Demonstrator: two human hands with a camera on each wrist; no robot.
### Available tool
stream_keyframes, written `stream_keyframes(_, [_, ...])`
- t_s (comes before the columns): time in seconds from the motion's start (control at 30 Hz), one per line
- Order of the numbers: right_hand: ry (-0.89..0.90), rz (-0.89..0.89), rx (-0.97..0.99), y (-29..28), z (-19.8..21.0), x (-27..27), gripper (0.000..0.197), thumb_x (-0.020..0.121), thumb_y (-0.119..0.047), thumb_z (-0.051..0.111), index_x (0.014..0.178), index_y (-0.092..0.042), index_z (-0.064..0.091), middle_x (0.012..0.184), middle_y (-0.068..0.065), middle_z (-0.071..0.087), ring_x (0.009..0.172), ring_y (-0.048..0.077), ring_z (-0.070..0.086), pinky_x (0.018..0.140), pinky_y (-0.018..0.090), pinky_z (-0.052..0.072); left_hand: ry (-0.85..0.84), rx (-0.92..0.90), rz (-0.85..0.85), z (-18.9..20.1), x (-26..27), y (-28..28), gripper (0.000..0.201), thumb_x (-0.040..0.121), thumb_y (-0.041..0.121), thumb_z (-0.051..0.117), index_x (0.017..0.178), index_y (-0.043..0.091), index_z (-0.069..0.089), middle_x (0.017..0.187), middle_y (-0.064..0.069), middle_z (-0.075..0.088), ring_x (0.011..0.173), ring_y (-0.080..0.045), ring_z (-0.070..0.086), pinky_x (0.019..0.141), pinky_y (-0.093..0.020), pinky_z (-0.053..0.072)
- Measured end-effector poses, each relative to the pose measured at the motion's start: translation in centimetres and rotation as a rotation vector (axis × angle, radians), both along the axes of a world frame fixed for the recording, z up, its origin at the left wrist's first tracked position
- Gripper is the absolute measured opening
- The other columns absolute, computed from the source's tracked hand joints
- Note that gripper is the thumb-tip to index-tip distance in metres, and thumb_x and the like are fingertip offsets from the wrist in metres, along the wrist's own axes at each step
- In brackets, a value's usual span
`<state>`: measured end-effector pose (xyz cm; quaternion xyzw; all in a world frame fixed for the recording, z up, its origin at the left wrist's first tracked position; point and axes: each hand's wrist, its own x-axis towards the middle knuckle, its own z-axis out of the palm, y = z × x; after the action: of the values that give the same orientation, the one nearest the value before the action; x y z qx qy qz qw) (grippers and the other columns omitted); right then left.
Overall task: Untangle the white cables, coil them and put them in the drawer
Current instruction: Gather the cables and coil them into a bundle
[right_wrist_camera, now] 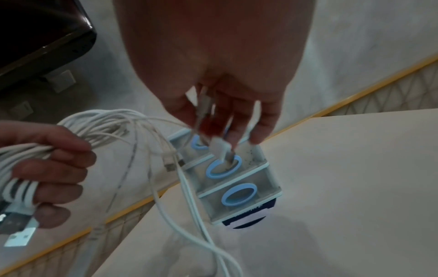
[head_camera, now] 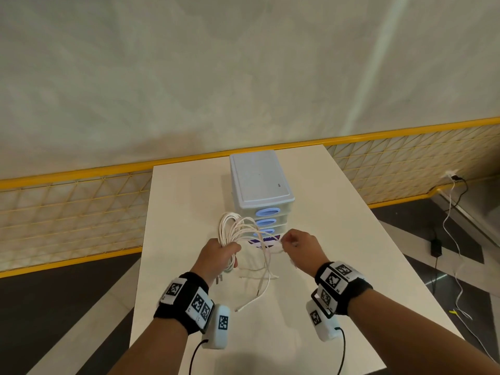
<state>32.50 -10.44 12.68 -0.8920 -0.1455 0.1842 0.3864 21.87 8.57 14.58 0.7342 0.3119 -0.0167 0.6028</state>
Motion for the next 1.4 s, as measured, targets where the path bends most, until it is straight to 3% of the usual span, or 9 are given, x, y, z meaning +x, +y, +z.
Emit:
stream_keyframes(0.13, [-0.242, -0.036, 0.085, -0.7, 0.6, 0.0, 0.048, 0.081, -0.033, 0.063, 0.126, -0.020, 0.049, 0.129, 0.004, 0.049, 0.117, 0.021, 0.048, 0.101, 0.037, 0.038, 0.007, -0.002, -0.019, -0.1, -0.2, 0.2, 0.028, 0.068, 0.030, 0.062, 0.051, 0.008, 0.060, 0.046, -0.003, 0.058, 0.047, -0.018, 0.051, 0.061, -0.028, 0.041])
stream_keyframes(0.3, [-0.283, 0.432, -0.093, 1.9, 2.8, -2.1, 0.111, 0.068, -0.050, 0.073, 0.148, -0.021, 0.002, 0.156, 0.000, 0.015, 0.142, 0.016, 0.015, 0.115, 0.039, 0.015, 0.023, 0.003, -0.116, 0.4, 0.0, -1.2, 0.023, 0.070, 0.026, 0.063, 0.057, 0.007, 0.062, 0.045, -0.005, 0.057, 0.047, -0.019, 0.051, 0.059, -0.028, 0.041])
stream_keyframes(0.37, [-0.221, 0.421, -0.101, 2.8, 2.3, -2.4, 0.105, 0.074, -0.035, 0.073, 0.148, -0.018, 0.000, 0.149, 0.006, 0.034, 0.135, 0.020, 0.033, 0.109, 0.031, 0.028, 0.021, 0.016, -0.208, 0.6, 0.0, -1.9, 0.021, 0.078, 0.017, 0.061, 0.060, 0.006, 0.062, 0.045, -0.005, 0.057, 0.046, -0.018, 0.052, 0.057, -0.028, 0.041])
stream_keyframes(0.43, [-0.084, 0.281, 0.001, 2.9, 2.4, -1.9, 0.072, 0.082, -0.016, 0.064, 0.143, -0.014, 0.026, 0.111, 0.011, 0.063, 0.099, 0.024, 0.060, 0.079, 0.019, 0.041, 0.034, 0.044, -0.271, 0.8, -0.3, -2.2, 0.022, 0.080, 0.014, 0.060, 0.058, 0.008, 0.062, 0.045, -0.003, 0.056, 0.045, -0.017, 0.052, 0.055, -0.025, 0.041])
stream_keyframes(0.53, [-0.153, 0.280, -0.044, 2.8, 2.9, -1.6, 0.018, 0.084, -0.004, 0.049, 0.100, -0.008, 0.057, 0.078, 0.011, 0.063, 0.067, 0.028, 0.057, 0.061, 0.028, 0.038, 0.060, 0.064, -0.307, 0.6, -0.7, -2.4, 0.020, 0.074, 0.022, 0.061, 0.058, 0.010, 0.059, 0.046, -0.003, 0.056, 0.045, -0.016, 0.051, 0.054, -0.024, 0.041])
stream_keyframes(0.77, [-0.376, 0.247, -0.207, 3.3, 3.8, -2.9, 0.033, 0.078, -0.010, 0.050, 0.110, -0.016, 0.043, 0.058, 0.001, 0.046, 0.055, 0.028, 0.041, 0.044, 0.026, 0.022, 0.117, 0.171, -0.280, -1.1, -0.6, -2.9, 0.021, 0.062, 0.032, 0.052, 0.049, 0.015, 0.045, 0.033, 0.004, 0.048, 0.052, -0.023, 0.057, 0.055, -0.027, 0.039])
stream_keyframes(0.87, [-0.312, 0.255, -0.137, 3.3, 3.5, -3.3, 0.045, 0.074, -0.008, 0.050, 0.116, -0.019, 0.040, 0.056, -0.004, 0.045, 0.052, 0.021, 0.044, 0.048, 0.026, 0.029, 0.131, 0.176, -0.283, -1.5, -0.7, -3.3, 0.022, 0.061, 0.033, 0.052, 0.050, 0.015, 0.044, 0.033, 0.004, 0.047, 0.052, -0.022, 0.057, 0.054, -0.026, 0.039])
stream_keyframes(1.07, [-0.172, 0.283, -0.065, 2.9, 4.0, -2.1, 0.070, 0.071, -0.006, 0.057, 0.136, -0.024, 0.035, 0.118, 0.008, 0.052, 0.102, 0.027, 0.054, 0.083, 0.030, 0.045, 0.098, 0.216, -0.386, -1.4, -1.3, -4.2, 0.023, 0.065, 0.030, 0.053, 0.052, 0.018, 0.040, 0.038, 0.005, 0.042, 0.039, -0.013, 0.041, 0.049, -0.023, 0.031])
stream_keyframes(1.4, [-0.101, 0.339, -0.023, 3.7, 4.0, -2.5, 0.031, 0.076, 0.002, 0.048, 0.098, -0.011, 0.066, 0.094, 0.010, 0.070, 0.085, 0.024, 0.064, 0.076, 0.032, 0.053, 0.010, 0.358, -0.484, -2.2, -2.0, -4.3, 0.021, 0.069, 0.036, 0.047, 0.056, 0.020, 0.043, 0.063, -0.009, 0.058, 0.059, -0.025, 0.051, 0.056, -0.029, 0.037])
